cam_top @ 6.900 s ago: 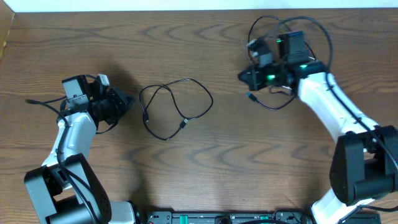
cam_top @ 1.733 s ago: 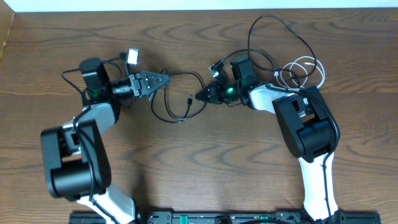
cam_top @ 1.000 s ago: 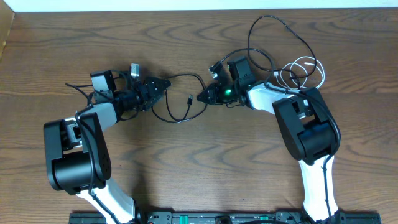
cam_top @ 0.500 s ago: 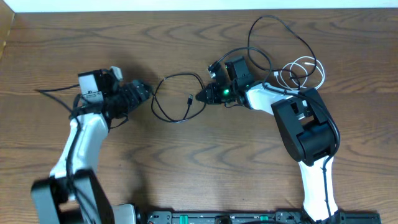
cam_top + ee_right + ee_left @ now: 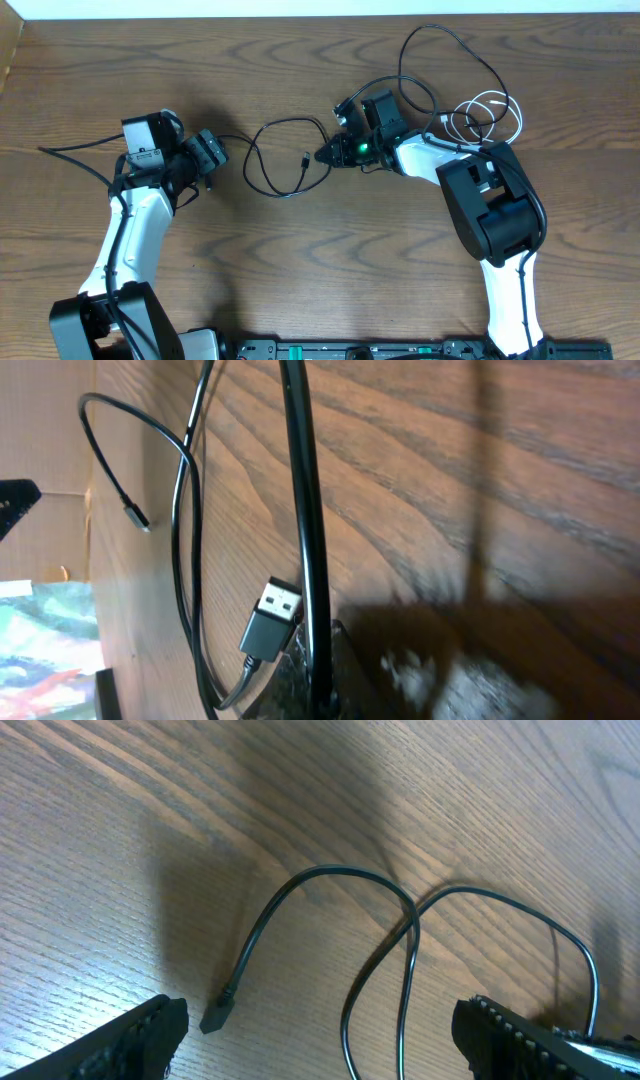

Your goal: Untangle cables

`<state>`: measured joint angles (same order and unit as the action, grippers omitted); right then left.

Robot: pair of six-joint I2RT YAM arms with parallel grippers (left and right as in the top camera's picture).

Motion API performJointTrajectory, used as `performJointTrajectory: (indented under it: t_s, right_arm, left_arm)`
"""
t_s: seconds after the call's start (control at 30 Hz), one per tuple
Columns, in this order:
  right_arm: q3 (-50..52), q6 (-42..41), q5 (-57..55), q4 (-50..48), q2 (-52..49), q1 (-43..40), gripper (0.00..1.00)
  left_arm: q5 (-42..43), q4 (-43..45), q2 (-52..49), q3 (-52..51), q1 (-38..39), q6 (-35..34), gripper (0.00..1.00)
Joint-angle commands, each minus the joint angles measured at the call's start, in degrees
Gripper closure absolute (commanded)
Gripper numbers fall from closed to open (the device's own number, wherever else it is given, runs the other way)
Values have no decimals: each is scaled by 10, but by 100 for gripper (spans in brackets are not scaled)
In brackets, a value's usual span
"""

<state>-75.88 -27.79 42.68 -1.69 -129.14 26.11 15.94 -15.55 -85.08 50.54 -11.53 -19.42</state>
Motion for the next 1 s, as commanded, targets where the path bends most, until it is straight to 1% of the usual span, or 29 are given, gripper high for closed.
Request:
performJointTrajectory:
  t_s: [0.0, 0.17, 0.4, 0.7, 0.8, 0.83, 0.97]
  right_arm:
    - [13, 47, -63, 30, 29, 3, 99]
    - [13, 100, -63, 59, 114, 10, 99]
    - [13, 133, -63, 58, 212, 17, 99]
    - [13, 164, -69, -7, 314, 13, 99]
    - [13, 169, -130, -13, 344, 12, 99]
    - [13, 181, -185, -8, 361, 12, 99]
    - [13, 215, -308, 3, 388, 11, 99]
  left_arm:
    - [-12, -2, -6, 3, 0, 7, 10]
    - [-12, 0, -6, 3, 0, 7, 10]
    - [-12, 2, -6, 3, 0, 7, 10]
    - [-12, 2, -6, 3, 0, 7, 9]
    - [-12, 2, -6, 3, 0, 7, 9]
    - [-12, 2, -6, 3, 0, 7, 10]
    - [-12, 2, -6, 3, 0, 7, 9]
